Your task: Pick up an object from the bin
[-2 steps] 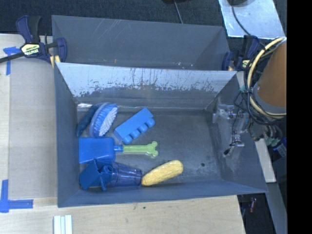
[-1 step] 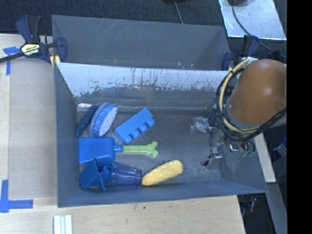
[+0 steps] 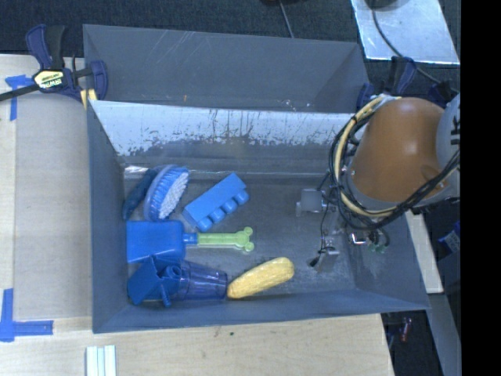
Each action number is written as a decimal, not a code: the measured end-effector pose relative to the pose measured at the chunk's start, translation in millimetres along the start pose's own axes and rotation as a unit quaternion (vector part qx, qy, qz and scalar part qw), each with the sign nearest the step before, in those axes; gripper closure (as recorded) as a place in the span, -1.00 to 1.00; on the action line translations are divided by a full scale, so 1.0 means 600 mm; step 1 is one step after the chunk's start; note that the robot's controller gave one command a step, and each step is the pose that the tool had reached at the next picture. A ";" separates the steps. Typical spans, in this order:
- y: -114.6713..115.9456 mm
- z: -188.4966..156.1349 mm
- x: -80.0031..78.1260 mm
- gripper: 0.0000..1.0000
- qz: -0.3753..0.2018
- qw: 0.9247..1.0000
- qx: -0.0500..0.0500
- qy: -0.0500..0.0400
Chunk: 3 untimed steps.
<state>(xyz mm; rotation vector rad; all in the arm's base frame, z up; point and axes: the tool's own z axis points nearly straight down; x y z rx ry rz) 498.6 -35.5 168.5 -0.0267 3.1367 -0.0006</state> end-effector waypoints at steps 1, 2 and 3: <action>-0.001 0.129 0.012 -1.00 -0.067 0.998 -0.001 0.005; 0.083 0.164 0.001 -1.00 -0.051 0.999 0.001 -0.005; 0.121 0.164 -0.029 1.00 -0.037 0.999 0.003 -0.001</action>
Offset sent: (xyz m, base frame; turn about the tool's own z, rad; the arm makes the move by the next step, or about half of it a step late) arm -0.0013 0.0491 -0.0985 -0.1009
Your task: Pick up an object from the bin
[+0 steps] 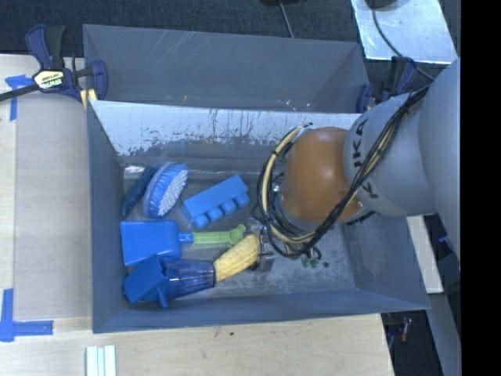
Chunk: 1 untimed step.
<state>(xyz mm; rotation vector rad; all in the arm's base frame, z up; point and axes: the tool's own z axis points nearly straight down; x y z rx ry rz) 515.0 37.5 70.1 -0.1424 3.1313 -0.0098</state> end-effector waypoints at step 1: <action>0.000 0.000 0.000 1.00 0.000 1.000 0.000 0.000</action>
Offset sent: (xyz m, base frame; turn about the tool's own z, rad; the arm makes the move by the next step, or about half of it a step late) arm -0.0010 0.0097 -0.0001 -0.0059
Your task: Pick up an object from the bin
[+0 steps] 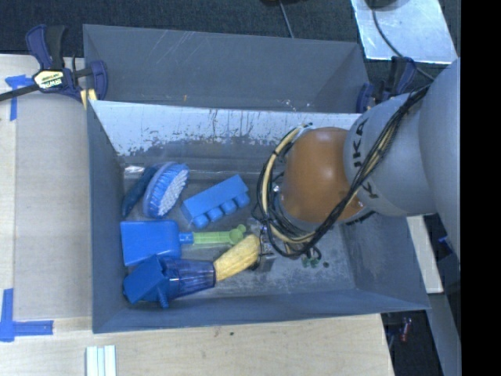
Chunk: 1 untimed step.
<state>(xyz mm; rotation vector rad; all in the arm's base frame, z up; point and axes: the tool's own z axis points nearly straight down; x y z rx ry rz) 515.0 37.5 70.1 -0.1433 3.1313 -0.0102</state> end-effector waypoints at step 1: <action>0.013 0.000 0.000 1.00 -0.003 1.000 0.001 0.000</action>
Offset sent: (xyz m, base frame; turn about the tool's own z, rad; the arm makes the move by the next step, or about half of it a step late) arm 0.0003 0.0099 0.1143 0.0030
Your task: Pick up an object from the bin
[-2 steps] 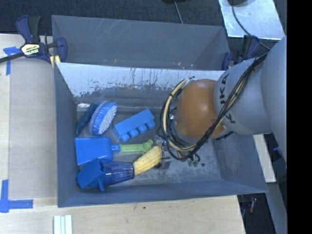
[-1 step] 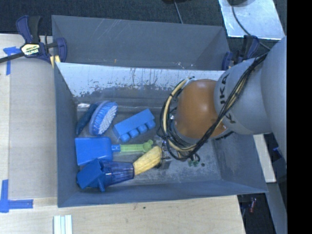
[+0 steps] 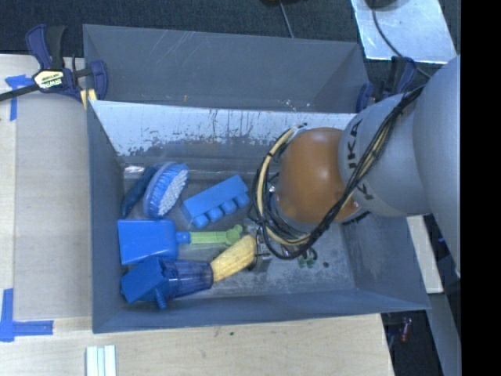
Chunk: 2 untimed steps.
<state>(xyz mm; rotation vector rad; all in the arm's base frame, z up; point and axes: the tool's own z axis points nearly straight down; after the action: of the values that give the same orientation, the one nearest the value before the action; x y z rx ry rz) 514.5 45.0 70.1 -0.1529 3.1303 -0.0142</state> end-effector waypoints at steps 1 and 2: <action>0.000 -0.190 -0.004 1.00 0.004 1.000 0.000 -0.001; -0.011 -0.167 0.026 1.00 -0.002 1.000 0.000 0.004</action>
Offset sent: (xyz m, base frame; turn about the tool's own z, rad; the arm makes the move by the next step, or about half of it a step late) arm -0.0169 -0.0075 0.0992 -0.0055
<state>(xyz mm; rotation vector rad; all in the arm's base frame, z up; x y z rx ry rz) 499.1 37.9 170.1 -0.1590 3.1372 -0.0148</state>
